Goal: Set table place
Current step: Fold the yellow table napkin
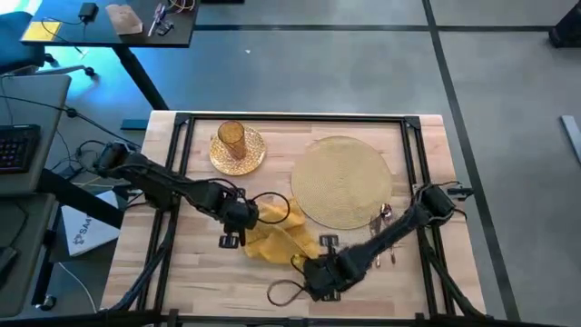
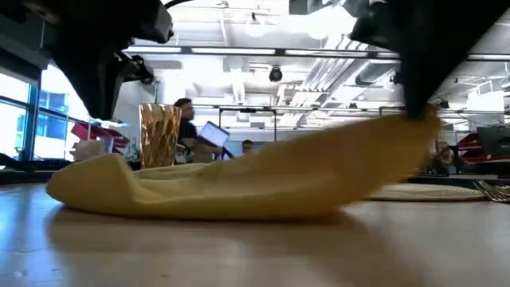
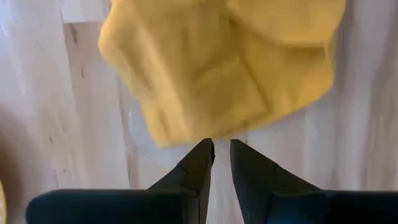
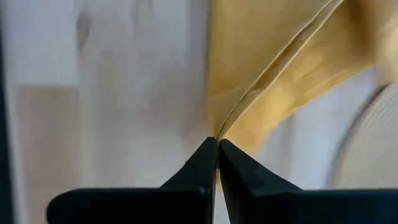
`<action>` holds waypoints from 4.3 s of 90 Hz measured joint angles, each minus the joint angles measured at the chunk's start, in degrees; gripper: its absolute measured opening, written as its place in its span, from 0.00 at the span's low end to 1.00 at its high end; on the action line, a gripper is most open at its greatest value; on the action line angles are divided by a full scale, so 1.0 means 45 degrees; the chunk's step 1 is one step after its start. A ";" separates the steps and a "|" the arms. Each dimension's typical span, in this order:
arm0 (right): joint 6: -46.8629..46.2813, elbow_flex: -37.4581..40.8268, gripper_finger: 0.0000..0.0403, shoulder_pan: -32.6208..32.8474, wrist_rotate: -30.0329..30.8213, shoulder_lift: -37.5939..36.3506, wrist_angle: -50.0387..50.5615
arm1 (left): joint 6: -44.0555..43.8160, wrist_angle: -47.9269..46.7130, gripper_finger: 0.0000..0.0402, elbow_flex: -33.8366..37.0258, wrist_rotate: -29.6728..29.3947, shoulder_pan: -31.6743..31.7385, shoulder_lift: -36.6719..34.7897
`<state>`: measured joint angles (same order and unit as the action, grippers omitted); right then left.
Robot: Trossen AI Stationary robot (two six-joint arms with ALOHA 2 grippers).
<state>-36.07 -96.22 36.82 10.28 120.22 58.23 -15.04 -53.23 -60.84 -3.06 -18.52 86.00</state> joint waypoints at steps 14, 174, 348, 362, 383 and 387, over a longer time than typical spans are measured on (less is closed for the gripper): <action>-0.1896 0.1226 0.00 0.1220 -0.0288 0.0000 -0.1717 | -0.0564 0.0162 0.11 0.0000 0.0234 -0.0330 0.0000; -0.6666 0.6647 0.48 -0.5750 -0.0385 -0.4080 -0.6596 | -1.1777 1.0486 0.32 0.4770 0.0286 0.1486 0.0471; -0.2850 0.8325 0.00 -0.2922 -0.1477 -0.4503 -1.1051 | -0.2872 0.9695 0.00 0.4707 0.3285 -0.0423 -0.0529; -0.1606 0.8323 0.00 -0.2958 -0.3247 -0.4498 -1.2232 | -0.1457 0.9521 0.00 0.4066 0.3743 -0.0854 -0.0539; -0.0265 0.8321 0.00 -0.2841 -0.3502 -0.4226 -1.1696 | 0.1177 0.8378 0.00 0.3745 0.2776 -0.1688 -0.0539; -0.0201 0.8325 0.00 -0.2841 -0.3448 -0.4047 -1.1755 | 0.1341 0.8395 0.00 0.3745 0.2714 -0.1730 -0.0513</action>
<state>-36.98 -58.76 24.03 -5.24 102.01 5.33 -9.01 -15.45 -43.99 9.16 -26.31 83.69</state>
